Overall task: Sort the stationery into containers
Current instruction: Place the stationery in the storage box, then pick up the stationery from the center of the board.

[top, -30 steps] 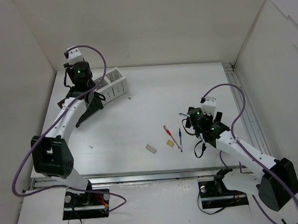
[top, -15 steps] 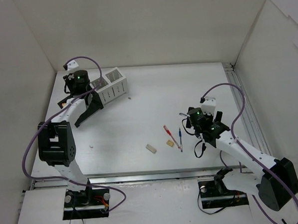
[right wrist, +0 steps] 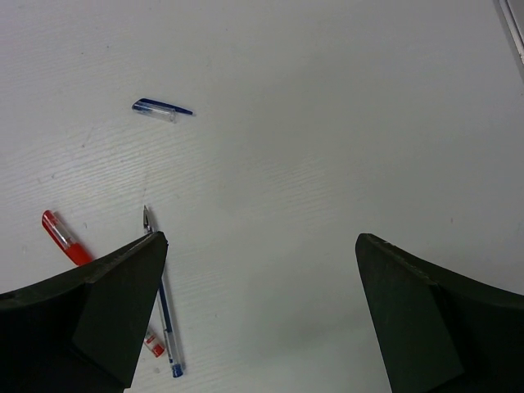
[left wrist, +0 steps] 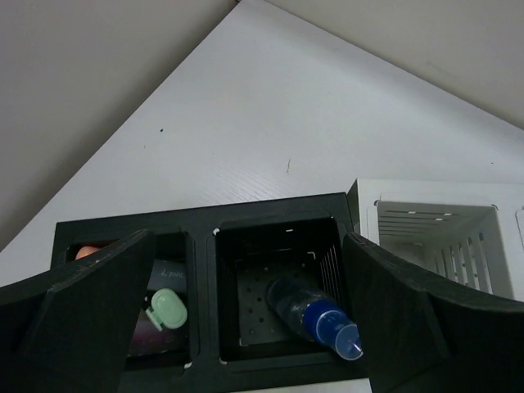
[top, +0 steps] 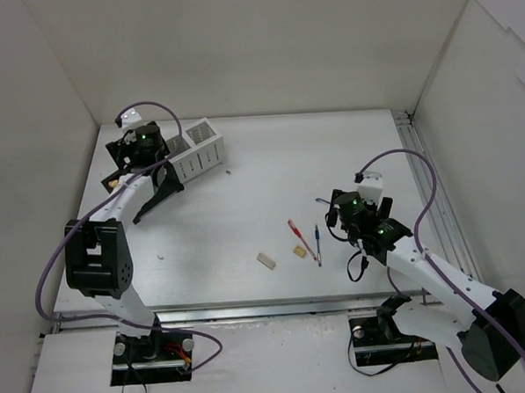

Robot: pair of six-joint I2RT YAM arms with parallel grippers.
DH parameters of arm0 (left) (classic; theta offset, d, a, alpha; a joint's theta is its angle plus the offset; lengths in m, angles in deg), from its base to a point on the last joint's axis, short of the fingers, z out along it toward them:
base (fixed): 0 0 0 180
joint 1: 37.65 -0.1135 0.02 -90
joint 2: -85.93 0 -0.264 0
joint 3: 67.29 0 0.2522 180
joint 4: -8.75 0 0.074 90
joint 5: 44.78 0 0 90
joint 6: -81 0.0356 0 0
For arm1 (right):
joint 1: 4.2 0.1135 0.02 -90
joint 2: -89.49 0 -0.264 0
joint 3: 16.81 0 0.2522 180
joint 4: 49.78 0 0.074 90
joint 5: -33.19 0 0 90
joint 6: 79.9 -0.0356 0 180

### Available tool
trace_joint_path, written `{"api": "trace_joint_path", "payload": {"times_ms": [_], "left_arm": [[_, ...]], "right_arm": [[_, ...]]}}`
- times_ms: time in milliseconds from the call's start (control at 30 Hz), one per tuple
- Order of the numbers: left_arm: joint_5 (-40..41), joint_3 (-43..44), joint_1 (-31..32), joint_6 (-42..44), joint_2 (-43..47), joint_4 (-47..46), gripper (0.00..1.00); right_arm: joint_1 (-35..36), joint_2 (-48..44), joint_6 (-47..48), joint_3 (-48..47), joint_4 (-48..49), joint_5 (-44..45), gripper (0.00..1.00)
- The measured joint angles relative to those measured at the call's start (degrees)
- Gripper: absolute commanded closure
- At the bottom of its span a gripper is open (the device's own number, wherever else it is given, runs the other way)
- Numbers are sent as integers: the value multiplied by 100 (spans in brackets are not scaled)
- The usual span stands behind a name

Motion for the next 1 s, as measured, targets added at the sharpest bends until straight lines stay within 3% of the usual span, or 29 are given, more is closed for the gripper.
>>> {"api": "trace_joint_path", "payload": {"times_ms": [67,233,433,600,767,867,1000], "left_arm": [[-63,0,0,-210,192,310,0],[-378,4,164,-855,944,1231,0],[-1073,55,1119,-1738,1515,2422,0],[-1971,-308,2243,-2402,1377,3093,0],[-3185,-1285,2964,-2774,916,3335,0],[-3508,-1615,3359,-2813,772,3423,0],[-3644,-1443,4004,-2767,625,3464,0]], "right_arm": [[0,-190,-7,81,-4,-63,2],[28,-422,-22,162,-9,-175,2],[35,-402,-173,249,-9,-308,2],[35,-376,-304,428,-81,-448,2],[35,-376,-402,461,-142,-529,2],[35,-356,-396,461,-142,-673,2],[37,-284,-391,459,-144,-798,2]]}}
